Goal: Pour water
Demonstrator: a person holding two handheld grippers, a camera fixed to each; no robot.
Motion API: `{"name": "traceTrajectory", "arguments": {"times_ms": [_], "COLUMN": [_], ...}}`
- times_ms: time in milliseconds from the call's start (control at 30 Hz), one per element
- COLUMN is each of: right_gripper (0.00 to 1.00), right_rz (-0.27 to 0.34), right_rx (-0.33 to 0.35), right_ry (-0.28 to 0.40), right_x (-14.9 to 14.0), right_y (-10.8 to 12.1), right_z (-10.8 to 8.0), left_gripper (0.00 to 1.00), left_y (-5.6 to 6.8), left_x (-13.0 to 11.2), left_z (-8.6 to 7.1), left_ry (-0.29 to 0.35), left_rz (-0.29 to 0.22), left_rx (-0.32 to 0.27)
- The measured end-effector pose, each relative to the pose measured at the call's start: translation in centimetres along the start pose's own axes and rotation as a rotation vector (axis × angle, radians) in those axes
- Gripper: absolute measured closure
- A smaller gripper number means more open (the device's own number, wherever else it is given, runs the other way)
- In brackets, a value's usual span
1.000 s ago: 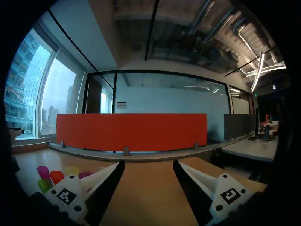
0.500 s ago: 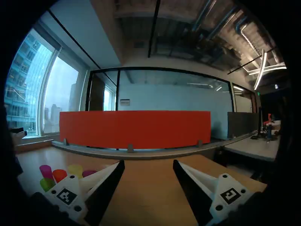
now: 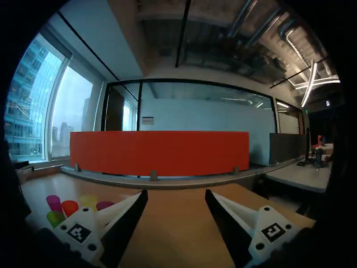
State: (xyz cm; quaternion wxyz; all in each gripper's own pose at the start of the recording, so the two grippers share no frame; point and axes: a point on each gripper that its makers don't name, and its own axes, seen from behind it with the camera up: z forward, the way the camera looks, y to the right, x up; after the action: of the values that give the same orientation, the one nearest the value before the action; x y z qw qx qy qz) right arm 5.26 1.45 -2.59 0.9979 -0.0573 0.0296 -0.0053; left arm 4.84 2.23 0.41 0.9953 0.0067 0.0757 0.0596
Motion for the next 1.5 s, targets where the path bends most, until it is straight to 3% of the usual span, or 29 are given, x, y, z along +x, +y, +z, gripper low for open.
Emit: {"name": "traceTrajectory", "arguments": {"times_ms": [800,1500], "right_gripper": [0.0,0.0], "right_rz": [-0.011,-0.016], "right_rx": [-0.007,-0.004], "right_ry": [-0.004,-0.003], "right_x": [0.1,0.4], "right_y": [-0.1,-0.5], "right_z": [-0.5,-0.6], "left_gripper": [0.01,0.01], "left_y": [-1.4,-1.9], "left_x": [-4.2,-5.8], "left_z": [-0.7,-0.6], "left_ry": [-0.046,-0.081], "left_rz": [-0.037,-0.068], "left_rx": [0.031,0.035]}}
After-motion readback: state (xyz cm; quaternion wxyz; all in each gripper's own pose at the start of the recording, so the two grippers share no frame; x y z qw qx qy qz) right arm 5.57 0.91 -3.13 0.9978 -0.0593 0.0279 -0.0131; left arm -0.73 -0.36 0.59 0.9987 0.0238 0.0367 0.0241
